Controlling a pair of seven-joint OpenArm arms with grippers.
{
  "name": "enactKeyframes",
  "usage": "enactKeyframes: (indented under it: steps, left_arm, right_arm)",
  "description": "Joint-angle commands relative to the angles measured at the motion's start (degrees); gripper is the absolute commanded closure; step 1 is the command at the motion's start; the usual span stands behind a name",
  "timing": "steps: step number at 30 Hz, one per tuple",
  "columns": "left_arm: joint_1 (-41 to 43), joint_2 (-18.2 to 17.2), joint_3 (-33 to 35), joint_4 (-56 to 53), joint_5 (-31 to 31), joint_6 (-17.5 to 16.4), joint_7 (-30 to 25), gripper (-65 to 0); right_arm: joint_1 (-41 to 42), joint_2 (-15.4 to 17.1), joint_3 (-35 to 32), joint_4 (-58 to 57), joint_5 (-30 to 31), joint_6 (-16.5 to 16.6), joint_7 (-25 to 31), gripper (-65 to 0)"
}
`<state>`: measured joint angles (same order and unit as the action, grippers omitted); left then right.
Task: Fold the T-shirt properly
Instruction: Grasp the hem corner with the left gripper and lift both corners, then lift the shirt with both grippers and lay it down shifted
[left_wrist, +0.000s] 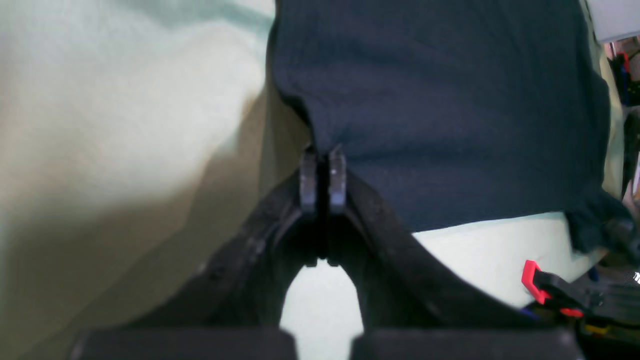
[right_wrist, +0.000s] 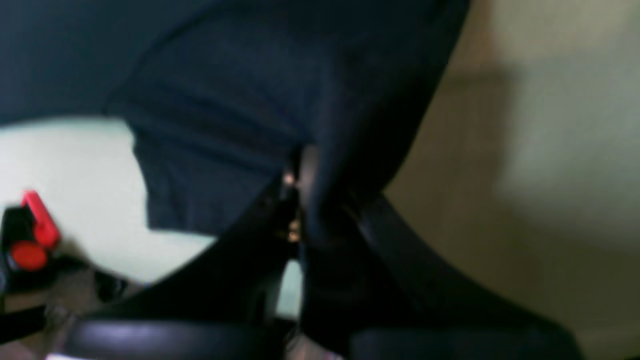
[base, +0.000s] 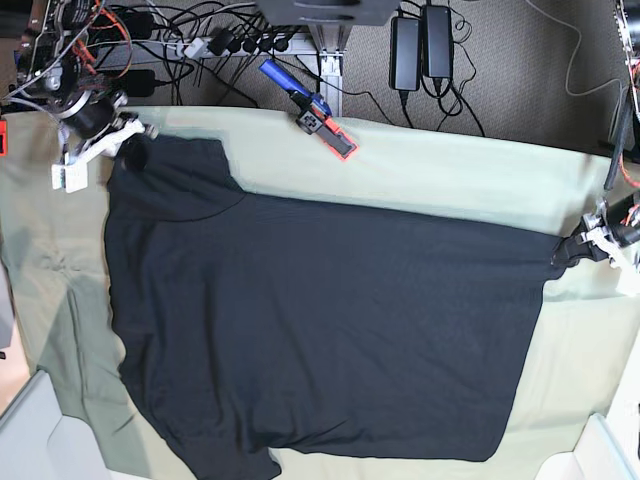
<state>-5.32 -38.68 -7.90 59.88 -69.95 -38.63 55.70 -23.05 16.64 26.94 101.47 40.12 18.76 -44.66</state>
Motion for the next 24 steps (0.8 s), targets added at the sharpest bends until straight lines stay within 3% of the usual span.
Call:
enactKeyframes:
  steps: [1,9,17,24]
  left_arm:
    - [-2.0,-1.6,-0.6,0.8,-1.0,-1.4,-1.4,0.0]
    - [-4.5,-0.6,-0.6,0.8,-0.3,-1.4,-2.9,0.0]
    - [-9.1,4.0,-0.5,-1.1,12.5,-1.4,-11.1,0.0]
    - [-19.2,5.7,3.1,-15.5,19.0,-1.4,-19.8,0.0]
  right_arm:
    - [1.4,1.8,1.0,1.0,0.0,3.6,1.1,0.0]
    - [11.9,4.4,0.3,0.6,0.5,3.8,1.1,0.0]
    - [23.8,4.4,-3.0,-8.3,-1.8,3.8,1.4,0.0]
    - [35.8,4.4,-4.2,-20.9,-1.8,4.6,2.6,0.0]
